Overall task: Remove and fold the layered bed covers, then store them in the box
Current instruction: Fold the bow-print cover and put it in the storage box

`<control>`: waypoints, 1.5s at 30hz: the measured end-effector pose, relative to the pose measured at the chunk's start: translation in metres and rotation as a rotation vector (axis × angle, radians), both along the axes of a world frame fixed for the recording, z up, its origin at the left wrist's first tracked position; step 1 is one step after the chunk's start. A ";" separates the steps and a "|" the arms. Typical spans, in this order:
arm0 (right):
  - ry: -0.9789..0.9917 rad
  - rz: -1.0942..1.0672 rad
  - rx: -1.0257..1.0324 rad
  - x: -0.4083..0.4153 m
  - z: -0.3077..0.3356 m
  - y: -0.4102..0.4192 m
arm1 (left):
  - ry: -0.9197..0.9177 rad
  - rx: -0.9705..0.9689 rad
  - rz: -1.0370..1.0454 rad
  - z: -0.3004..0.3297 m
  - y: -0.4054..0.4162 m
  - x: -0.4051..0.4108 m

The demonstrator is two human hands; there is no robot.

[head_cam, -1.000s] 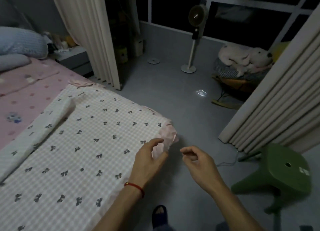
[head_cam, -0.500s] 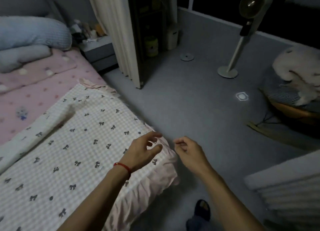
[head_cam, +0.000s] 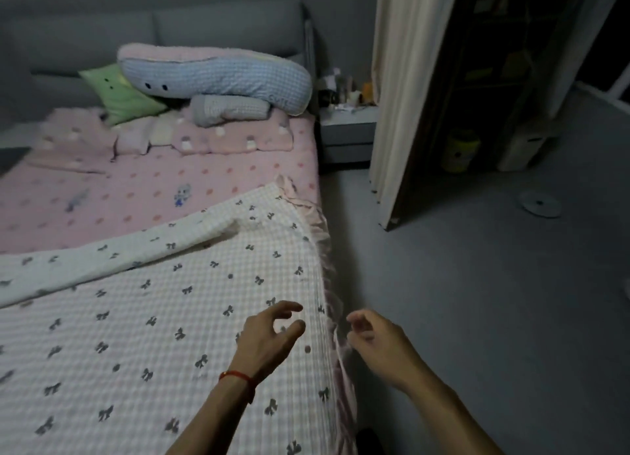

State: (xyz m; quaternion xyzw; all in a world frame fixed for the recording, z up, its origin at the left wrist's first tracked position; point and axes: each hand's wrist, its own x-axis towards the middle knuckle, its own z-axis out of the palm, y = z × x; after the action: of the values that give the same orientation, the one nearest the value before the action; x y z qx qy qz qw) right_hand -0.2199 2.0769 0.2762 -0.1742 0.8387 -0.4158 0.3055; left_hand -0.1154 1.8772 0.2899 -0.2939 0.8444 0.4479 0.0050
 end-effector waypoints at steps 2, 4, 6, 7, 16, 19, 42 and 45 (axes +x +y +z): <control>-0.017 0.027 0.023 -0.042 -0.014 -0.013 | -0.003 0.040 0.054 -0.011 -0.010 -0.037; -0.059 0.050 0.044 -0.074 -0.019 -0.025 | -0.027 0.056 0.085 -0.019 -0.025 -0.073; -0.071 0.102 0.060 -0.106 -0.025 -0.037 | -0.025 0.037 0.106 -0.019 -0.040 -0.103; -0.063 0.123 0.073 -0.121 -0.026 -0.044 | -0.023 0.017 0.119 -0.016 -0.048 -0.117; -0.083 0.226 0.072 -0.296 -0.087 -0.209 | -0.123 -0.016 0.285 -0.019 -0.180 -0.253; -0.140 0.175 -0.005 -0.350 -0.109 -0.274 | -0.166 0.141 0.393 -0.032 -0.214 -0.295; 0.315 0.761 0.505 -0.636 -0.342 -0.680 | -0.545 0.409 0.868 -0.155 -0.399 -0.446; 0.462 0.783 0.572 -0.638 -0.335 -0.686 | -0.545 0.437 0.923 -0.152 -0.398 -0.432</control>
State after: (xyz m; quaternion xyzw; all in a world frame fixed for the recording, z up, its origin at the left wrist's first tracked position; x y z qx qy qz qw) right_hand -0.8582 1.3912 -0.0593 -0.4706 0.8362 0.0234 0.2806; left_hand -0.5471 1.4791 0.1379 -0.7285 0.4851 0.4759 0.0869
